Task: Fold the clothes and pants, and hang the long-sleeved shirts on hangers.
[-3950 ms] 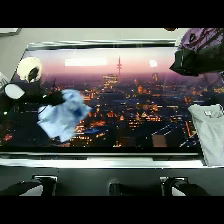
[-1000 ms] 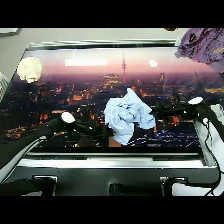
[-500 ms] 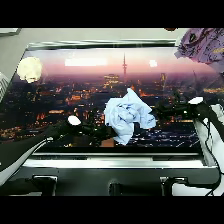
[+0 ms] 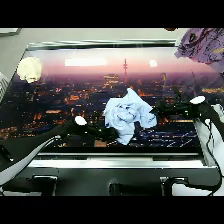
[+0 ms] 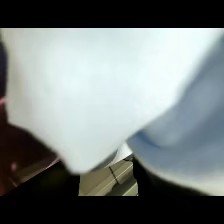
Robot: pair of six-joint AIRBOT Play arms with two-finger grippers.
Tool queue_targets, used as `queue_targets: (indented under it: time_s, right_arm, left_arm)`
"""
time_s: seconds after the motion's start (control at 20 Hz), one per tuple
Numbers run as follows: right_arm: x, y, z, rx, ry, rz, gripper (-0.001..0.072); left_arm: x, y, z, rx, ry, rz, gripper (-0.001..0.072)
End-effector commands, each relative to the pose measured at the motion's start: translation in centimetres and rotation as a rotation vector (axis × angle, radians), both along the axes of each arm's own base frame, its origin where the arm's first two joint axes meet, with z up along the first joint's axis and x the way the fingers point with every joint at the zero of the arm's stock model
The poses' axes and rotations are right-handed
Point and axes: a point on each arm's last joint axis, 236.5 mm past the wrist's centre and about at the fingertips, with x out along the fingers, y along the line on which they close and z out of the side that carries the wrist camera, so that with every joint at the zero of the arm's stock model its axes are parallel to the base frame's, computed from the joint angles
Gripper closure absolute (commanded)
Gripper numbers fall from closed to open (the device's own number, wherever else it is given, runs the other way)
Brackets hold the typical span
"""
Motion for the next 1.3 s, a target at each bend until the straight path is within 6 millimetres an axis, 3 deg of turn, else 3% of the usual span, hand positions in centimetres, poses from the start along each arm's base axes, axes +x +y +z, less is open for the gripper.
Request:
queue_targets:
  time_s: [0.0,0.05,0.2,0.3,0.35,0.4,0.5,0.55,0.65,0.7,0.8,0.9,1.0,1.1,1.25]
  right_arm:
    - [-0.2,0.2,0.1,0.006,0.005,0.01,0.0678]
    - [-0.2,0.2,0.2,0.006,0.004,0.01,0.0678]
    - [0.2,0.0,1.5,-0.009,-0.042,0.008,0.0679]
    - [1.5,-0.5,4.6,-0.045,-0.154,0.005,0.0679]
    - [2.8,-1.1,7.2,-0.083,-0.239,-0.006,0.068]
    - [4.1,-2.0,10.6,-0.135,-0.342,-0.02,0.068]
    - [6.6,-3.7,19.5,-0.218,-0.568,-0.086,0.068]
    - [7.1,-4.1,24.6,-0.248,-0.688,-0.107,0.068]
    - [6.2,-4.6,35.5,-0.306,-0.921,-0.151,0.068]
    - [4.7,-4.7,40.7,-0.339,-1.033,-0.165,0.068]
    - [0.6,-4.5,49.2,-0.401,-1.222,-0.195,0.0679]
    - [-4.0,-4.0,55.1,-0.45,-1.371,-0.212,0.0679]
    - [-8.8,-3.2,58.7,-0.483,-1.475,-0.222,0.0679]
    - [-12.2,-2.9,60.3,-0.481,-1.508,-0.258,0.0679]
    - [-14.8,-3.1,61.5,-0.449,-1.524,-0.321,0.0679]
  left_arm:
    - [0.7,-0.7,-0.5,0.003,-0.003,-0.008,0.0529]
    - [0.7,-0.9,-0.3,-0.004,-0.008,-0.023,0.0691]
    - [2.0,-0.9,1.7,-0.021,-0.063,-0.042,0.0692]
    - [4.4,1.2,3.9,0.043,-0.163,-0.029,0.0693]
    - [6.2,3.1,5.4,0.101,-0.233,-0.012,0.0694]
    - [8.6,5.8,7.6,0.176,-0.318,0.034,0.0694]
    - [13.7,12.0,15.0,0.295,-0.536,0.181,0.0694]
    - [15.8,15.4,20.1,0.341,-0.666,0.274,0.0694]
    - [17.4,21.7,31.4,0.392,-0.922,0.446,0.0694]
    - [17.0,24.2,36.7,0.402,-1.036,0.517,0.0694]
    - [13.9,28.4,46.4,0.399,-1.242,0.642,0.0693]
    - [10.0,30.6,52.3,0.361,-1.363,0.723,0.0693]
    - [6.3,31.6,55.6,0.319,-1.437,0.765,0.0693]
    - [3.5,32.3,56.8,0.275,-1.444,0.806,0.0693]
    - [1.8,33.0,57.5,0.24,-1.432,0.857,0.0693]
